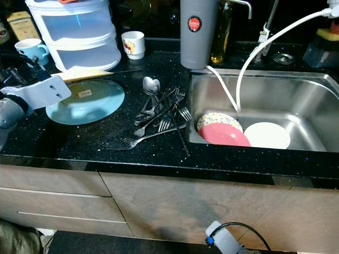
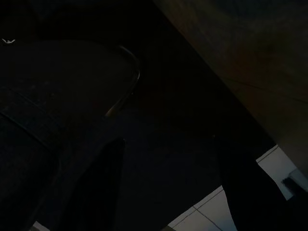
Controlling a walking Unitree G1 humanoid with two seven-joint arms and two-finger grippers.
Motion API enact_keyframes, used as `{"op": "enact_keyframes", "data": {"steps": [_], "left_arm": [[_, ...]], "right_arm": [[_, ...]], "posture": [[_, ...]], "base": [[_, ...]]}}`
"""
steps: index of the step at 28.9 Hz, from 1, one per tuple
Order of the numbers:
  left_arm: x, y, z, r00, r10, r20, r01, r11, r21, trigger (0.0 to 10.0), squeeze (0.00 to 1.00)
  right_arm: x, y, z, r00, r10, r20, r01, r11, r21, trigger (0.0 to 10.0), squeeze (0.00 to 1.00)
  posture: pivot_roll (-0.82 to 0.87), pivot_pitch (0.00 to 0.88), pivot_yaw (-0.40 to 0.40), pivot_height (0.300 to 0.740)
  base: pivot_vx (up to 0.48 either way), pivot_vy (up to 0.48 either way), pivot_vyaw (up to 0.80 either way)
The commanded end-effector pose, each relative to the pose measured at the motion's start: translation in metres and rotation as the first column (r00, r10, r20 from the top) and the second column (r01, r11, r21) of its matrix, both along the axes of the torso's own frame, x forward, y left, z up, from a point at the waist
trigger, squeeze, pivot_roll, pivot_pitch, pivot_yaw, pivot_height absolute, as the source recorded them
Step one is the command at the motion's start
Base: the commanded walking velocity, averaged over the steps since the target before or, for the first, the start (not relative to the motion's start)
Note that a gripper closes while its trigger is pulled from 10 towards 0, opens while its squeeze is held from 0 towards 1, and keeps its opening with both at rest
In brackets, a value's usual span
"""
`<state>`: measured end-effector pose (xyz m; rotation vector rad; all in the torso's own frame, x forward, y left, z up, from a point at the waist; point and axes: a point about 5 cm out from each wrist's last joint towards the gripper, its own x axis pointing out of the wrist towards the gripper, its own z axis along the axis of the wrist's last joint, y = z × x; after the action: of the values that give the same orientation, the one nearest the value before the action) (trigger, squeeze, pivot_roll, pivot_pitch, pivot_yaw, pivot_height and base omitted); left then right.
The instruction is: Kitchen organization
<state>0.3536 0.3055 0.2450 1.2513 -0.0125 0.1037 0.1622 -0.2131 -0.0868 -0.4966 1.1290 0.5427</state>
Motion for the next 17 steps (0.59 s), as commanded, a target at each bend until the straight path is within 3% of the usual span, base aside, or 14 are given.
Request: {"op": "enact_keyframes", "data": {"steps": [1, 2, 3, 6, 10, 12, 13, 14, 15, 16, 17], "left_arm": [[-0.001, -0.003, 0.014, 0.997, -0.025, 0.079, 0.027, 0.999, -0.023, 0.0, 0.0], [-0.001, -0.003, 0.014, 0.997, -0.025, 0.079, 0.027, 0.999, -0.023, 0.0, 0.0], [-0.003, -0.011, 0.035, 0.982, -0.056, 0.18, 0.065, 0.997, -0.045, 0.0, 0.0], [-0.007, -0.022, 0.06, 0.951, -0.095, 0.294, 0.107, 0.994, -0.026, 0.0, 0.0], [-0.009, -0.036, 0.073, 0.923, -0.146, 0.355, 0.171, 0.984, -0.04, 0.0, 0.0], [-0.009, -0.048, 0.078, 0.904, -0.196, 0.379, 0.25, 0.963, -0.098, 0.0, 0.0], [-0.009, -0.055, 0.081, 0.888, -0.22, 0.404, 0.312, 0.934, -0.176, 0.0, 0.0], [-0.009, -0.062, 0.083, 0.872, -0.248, 0.422, 0.388, 0.877, -0.285, 0.0, 0.0], [-0.009, -0.062, 0.083, 0.872, -0.248, 0.422, 0.388, 0.877, -0.285, 0.0, 0.0], [-0.008, -0.068, 0.083, 0.853, -0.27, 0.446, 0.47, 0.771, -0.43, 0.0, 0.0], [-0.008, -0.068, 0.083, 0.853, -0.27, 0.446, 0.47, 0.771, -0.43, 0.0, 0.0]], "right_arm": [[0.001, 0.002, 0.0, 1.0, 0.004, 0.009, -0.004, 1.0, 0.003, 10.0, 0.0], [0.001, 0.002, 0.0, 1.0, 0.004, 0.009, -0.004, 1.0, 0.003, 10.0, 0.0], [0.001, 0.002, 0.0, 1.0, 0.005, 0.01, -0.005, 1.0, 0.002, 10.0, 0.0], [0.002, 0.002, 0.0, 1.0, 0.007, 0.01, -0.007, 1.0, 0.002, 10.0, 0.0], [0.002, 0.002, 0.0, 1.0, 0.008, 0.01, -0.008, 1.0, 0.001, 10.0, 0.0], [0.002, 0.002, 0.001, 1.0, 0.007, 0.01, -0.007, 1.0, 0.001, 10.0, 0.0], [0.002, 0.003, 0.0, 1.0, 0.007, 0.011, -0.007, 1.0, 0.001, 10.0, 0.0], [0.002, 0.003, 0.0, 1.0, 0.006, 0.011, -0.006, 1.0, 0.002, 10.0, 0.0], [0.002, 0.003, 0.0, 1.0, 0.006, 0.011, -0.006, 1.0, 0.002, 10.0, 0.0], [0.002, 0.003, 0.0, 1.0, 0.005, 0.012, -0.005, 1.0, 0.001, 10.0, 0.0], [0.002, 0.003, 0.0, 1.0, 0.005, 0.012, -0.005, 1.0, 0.001, 10.0, 0.0]], "posture": [[0.02, 0.0, -0.001, 0.74], [0.02, 0.0, -0.001, 0.74], [0.03, 0.0, -0.002, 0.74], [0.03, 0.0, -0.001, 0.74], [0.03, 0.0, 0.0, 0.74], [0.03, 0.0, 0.0, 0.74], [0.03, 0.0, 0.003, 0.74], [0.03, 0.0, 0.003, 0.74], [0.03, 0.0, 0.003, 0.74], [0.03, 0.0, 0.006, 0.74], [0.03, 0.0, 0.006, 0.74]], "base": [[0.0, 0.0, 0.0], [0.0, 0.0, 0.0], [0.0, 0.0, 0.0], [0.0, 0.0, 0.0], [0.0, 0.0, 0.0], [0.0, 0.0, 0.0], [0.0, 0.0, 0.0], [0.0, 0.0, 0.0], [0.0, 0.0, 0.0], [0.0, 0.0, 0.0], [0.0, 0.0, 0.0]]}}
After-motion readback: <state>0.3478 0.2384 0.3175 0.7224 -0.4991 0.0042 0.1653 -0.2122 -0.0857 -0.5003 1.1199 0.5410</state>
